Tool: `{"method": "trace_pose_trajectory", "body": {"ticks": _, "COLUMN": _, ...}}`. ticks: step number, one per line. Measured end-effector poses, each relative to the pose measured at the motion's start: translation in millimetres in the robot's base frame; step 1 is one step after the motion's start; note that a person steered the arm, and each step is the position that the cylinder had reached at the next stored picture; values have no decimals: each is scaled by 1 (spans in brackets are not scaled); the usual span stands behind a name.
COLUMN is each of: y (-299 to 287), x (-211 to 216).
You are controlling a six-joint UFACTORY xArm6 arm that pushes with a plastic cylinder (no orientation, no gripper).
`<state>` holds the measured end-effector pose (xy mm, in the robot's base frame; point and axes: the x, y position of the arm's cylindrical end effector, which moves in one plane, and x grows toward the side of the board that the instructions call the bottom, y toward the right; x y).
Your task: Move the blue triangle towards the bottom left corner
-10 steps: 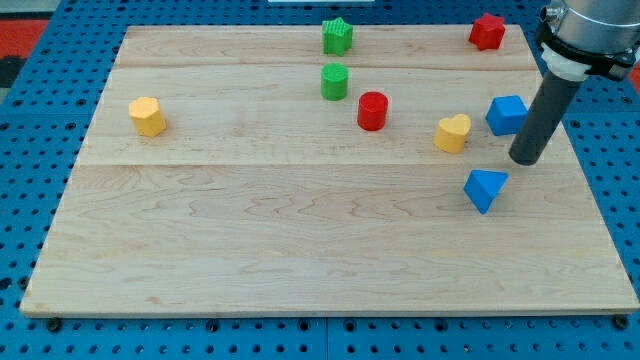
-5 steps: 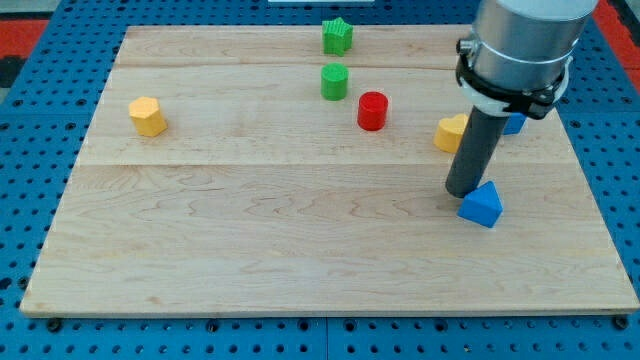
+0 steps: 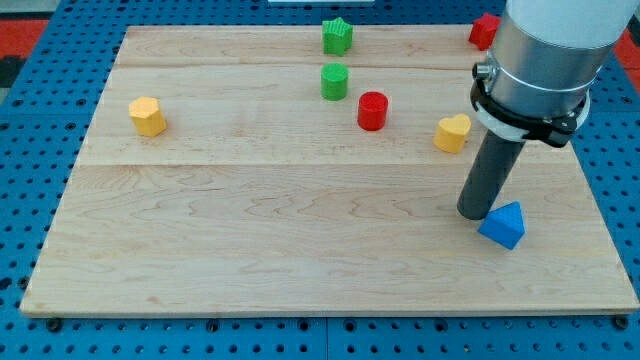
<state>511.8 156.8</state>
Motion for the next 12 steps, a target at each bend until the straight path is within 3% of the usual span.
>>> {"method": "trace_pose_trajectory", "body": {"ticks": 2, "y": 42, "x": -26}}
{"method": "trace_pose_trajectory", "body": {"ticks": 4, "y": 133, "x": -10}}
{"method": "trace_pose_trajectory", "body": {"ticks": 8, "y": 16, "x": 13}}
{"method": "trace_pose_trajectory", "body": {"ticks": 12, "y": -27, "x": 59}}
